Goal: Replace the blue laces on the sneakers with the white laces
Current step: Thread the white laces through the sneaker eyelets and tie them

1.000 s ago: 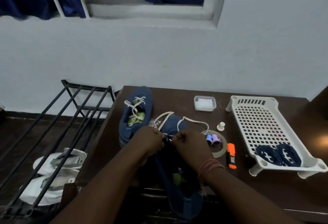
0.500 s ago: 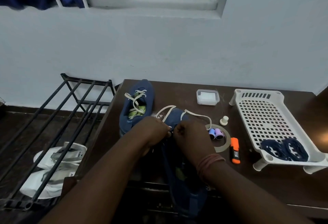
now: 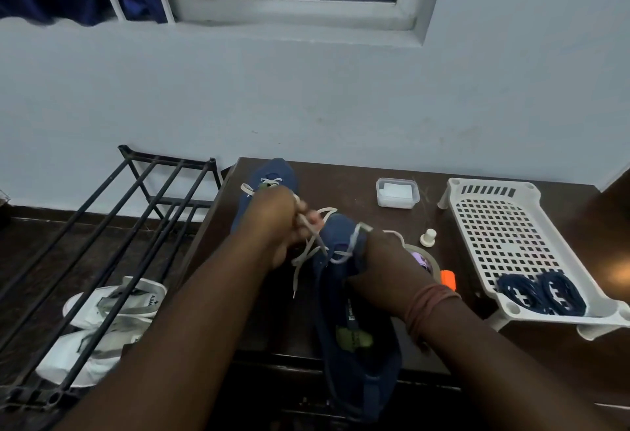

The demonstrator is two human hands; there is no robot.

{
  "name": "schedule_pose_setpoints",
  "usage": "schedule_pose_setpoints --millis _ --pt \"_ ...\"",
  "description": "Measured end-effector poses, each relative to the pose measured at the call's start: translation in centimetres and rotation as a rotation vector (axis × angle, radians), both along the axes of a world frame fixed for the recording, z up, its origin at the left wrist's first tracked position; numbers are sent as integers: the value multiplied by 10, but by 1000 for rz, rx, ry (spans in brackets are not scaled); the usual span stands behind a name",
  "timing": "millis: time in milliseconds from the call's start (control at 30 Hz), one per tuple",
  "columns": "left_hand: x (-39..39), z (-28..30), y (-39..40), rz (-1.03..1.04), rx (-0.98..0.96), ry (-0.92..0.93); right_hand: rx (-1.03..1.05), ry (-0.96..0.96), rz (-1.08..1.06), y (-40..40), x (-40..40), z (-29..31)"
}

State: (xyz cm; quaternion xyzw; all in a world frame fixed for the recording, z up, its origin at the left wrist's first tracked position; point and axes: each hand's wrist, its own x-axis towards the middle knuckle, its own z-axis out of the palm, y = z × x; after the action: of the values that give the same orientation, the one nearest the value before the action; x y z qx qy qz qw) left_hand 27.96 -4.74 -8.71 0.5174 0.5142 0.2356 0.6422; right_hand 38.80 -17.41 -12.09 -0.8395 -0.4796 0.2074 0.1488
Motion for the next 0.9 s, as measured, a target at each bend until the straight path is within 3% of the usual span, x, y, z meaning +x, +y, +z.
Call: schedule_pose_setpoints --millis 67,100,167,200,233,300,333,433,500,567,600,633,700,733,767,833,900 --pt "-10 11 11 69 18 -55 -71 6 58 -7 2 9" --pt "-13 14 16 -25 168 156 -63 24 39 -9 3 9" --pt "-19 16 11 -435 455 727 -63 58 9 -10 3 15" --pt "-20 13 6 -618 483 928 -67 72 3 -9 2 16" --pt "-24 9 -1 -761 405 972 -82 63 19 -7 0 19" --pt "-24 8 -10 -855 297 863 -130 38 55 -4 -2 23" --pt "-23 6 -9 -806 285 732 -150 21 80 -4 -4 25" --pt "-16 11 -3 -456 174 195 -184 -1 65 -4 -5 26" --pt "-10 15 1 -215 -21 -221 -200 -6 59 -6 -6 28" --pt "-9 14 2 -85 -211 -443 -202 -3 52 -4 -2 25" --pt "-9 13 1 -76 -199 -371 -197 -3 43 -4 -1 24" --pt "-11 14 0 -119 -92 -143 -188 -1 32 -4 -1 24" --pt "-16 5 -1 -350 281 513 -207 -27 34 -4 0 27" --pt "-18 3 -3 -487 430 752 -228 -32 36 -4 0 27" --pt "-21 0 -7 -643 493 880 -240 -33 37 -4 -1 29" --pt "-20 -6 -7 -797 444 864 -239 -44 27 -4 0 28" --pt "-17 -5 -3 -697 288 624 -221 -63 5 -4 1 26"
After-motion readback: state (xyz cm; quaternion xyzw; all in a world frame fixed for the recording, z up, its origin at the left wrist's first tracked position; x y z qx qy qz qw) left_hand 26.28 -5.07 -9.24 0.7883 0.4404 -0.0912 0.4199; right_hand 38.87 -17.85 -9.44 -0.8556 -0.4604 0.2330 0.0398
